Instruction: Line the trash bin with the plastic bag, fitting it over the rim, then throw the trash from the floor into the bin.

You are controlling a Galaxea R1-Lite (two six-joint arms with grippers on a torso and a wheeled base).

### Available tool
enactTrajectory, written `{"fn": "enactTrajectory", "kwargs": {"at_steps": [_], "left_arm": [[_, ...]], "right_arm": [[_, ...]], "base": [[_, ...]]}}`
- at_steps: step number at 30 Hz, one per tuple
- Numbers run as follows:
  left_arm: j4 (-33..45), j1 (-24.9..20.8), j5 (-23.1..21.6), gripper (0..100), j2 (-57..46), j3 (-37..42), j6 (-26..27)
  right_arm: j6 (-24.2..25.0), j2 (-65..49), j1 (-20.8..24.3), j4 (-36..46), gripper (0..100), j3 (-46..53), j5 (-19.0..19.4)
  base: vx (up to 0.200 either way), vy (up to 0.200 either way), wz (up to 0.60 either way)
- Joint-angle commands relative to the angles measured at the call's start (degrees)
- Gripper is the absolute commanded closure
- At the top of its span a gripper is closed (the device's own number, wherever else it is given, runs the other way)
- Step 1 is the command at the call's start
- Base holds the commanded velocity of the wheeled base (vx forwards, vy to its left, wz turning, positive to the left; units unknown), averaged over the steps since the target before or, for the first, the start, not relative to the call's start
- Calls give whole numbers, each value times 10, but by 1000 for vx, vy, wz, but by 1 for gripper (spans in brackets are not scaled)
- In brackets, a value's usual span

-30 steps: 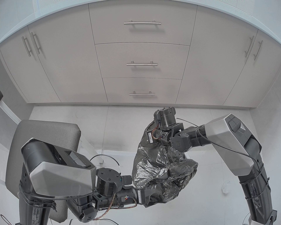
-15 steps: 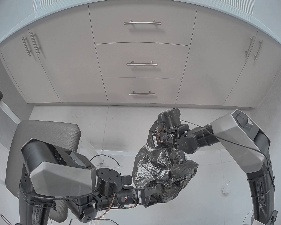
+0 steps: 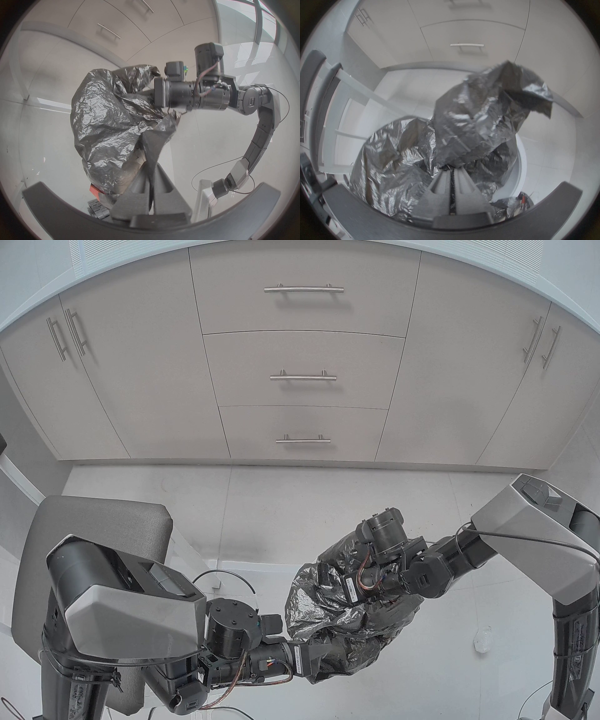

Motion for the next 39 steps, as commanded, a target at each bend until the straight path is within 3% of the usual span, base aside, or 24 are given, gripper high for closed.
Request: {"fn": "enactTrajectory", "kwargs": {"at_steps": [1,10,22,34,35,39], "left_arm": [[-1,0,0,100,2,1,0],[-1,0,0,100,2,0,0],[-1,0,1,100,3,-2,0],[-1,2,-1,100,3,-6,-7],[-1,2,-1,100,3,-6,-7],[-1,2,-1,100,4,-6,-7]], "right_arm": [[0,1,0,12,100,20,11],[-9,65,-35,39,100,-42,51],[-25,128,-44,39,100,-90,55],[-23,114,-44,38,100,-84,55],[-21,107,-42,37,0,-74,54],[-3,68,-42,35,0,-48,55]], "base": [[0,0,0],[0,0,0],[0,0,0],[0,0,0],[0,0,0],[0,0,0]]}}
